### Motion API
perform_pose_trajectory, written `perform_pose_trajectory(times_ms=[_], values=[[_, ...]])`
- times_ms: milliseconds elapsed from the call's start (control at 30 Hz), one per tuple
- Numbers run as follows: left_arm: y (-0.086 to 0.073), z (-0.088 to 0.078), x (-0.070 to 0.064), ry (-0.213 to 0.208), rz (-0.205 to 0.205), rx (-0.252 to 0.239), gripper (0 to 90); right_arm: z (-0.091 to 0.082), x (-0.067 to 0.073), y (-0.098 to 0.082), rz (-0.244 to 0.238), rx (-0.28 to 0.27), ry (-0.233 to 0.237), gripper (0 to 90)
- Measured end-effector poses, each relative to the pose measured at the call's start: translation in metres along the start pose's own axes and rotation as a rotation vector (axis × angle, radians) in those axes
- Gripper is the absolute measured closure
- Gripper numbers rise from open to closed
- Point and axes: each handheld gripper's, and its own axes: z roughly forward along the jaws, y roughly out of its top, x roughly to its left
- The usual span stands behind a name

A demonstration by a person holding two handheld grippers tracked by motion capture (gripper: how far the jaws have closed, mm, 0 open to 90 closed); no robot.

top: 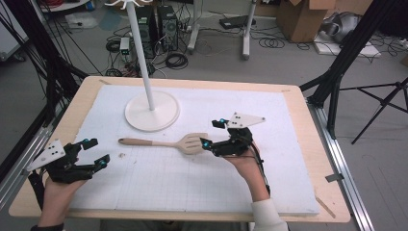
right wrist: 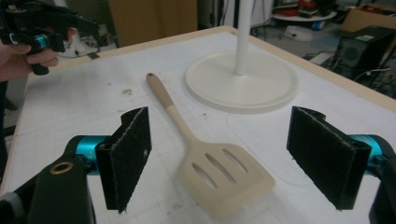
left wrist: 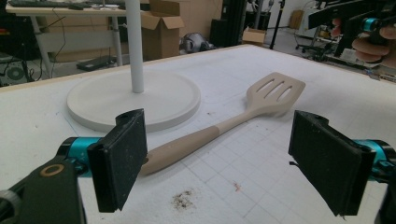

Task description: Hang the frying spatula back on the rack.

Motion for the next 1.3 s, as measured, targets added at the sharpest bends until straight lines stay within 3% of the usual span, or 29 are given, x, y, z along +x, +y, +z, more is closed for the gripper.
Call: perform_pose_trajectory(times_ms=[100, 200, 233, 433, 500, 767, 833, 1200, 1300], values=[[0.0, -0.001, 0.0, -0.002, -0.005, -0.002, 19.8, 0.021, 0.001, 0.01, 0.003, 0.024, 0.049, 20.0], [0.0, 0.0, 0.001, -0.002, 0.001, 0.006, 19.8, 0.03, 0.001, 0.014, 0.003, 0.039, 0.058, 18.7], [0.0, 0.0, 0.001, -0.007, -0.002, 0.006, 19.8, 0.041, 0.001, 0.019, 0.004, 0.05, 0.086, 18.7], [-0.001, 0.0, 0.001, -0.009, -0.009, 0.007, 19.8, 0.064, 0.001, 0.026, 0.004, 0.082, 0.126, 16.3], [-0.001, 0.0, 0.002, -0.007, -0.009, 0.007, 19.8, 0.078, 0.002, 0.029, -0.01, 0.117, 0.14, 15.6], [-0.001, -0.002, 0.003, -0.005, -0.011, 0.01, 19.8, 0.106, 0.004, 0.032, -0.019, 0.182, 0.174, 15.3], [-0.002, -0.002, 0.003, -0.004, -0.014, 0.011, 19.8, 0.119, 0.007, 0.033, -0.053, 0.234, 0.188, 15.3], [-0.004, -0.002, 0.003, -0.006, -0.017, 0.019, 19.8, 0.151, 0.014, 0.031, -0.106, 0.356, 0.181, 15.5], [-0.005, -0.002, 0.002, -0.008, -0.017, 0.024, 19.8, 0.158, 0.015, 0.029, -0.124, 0.402, 0.169, 20.3]])
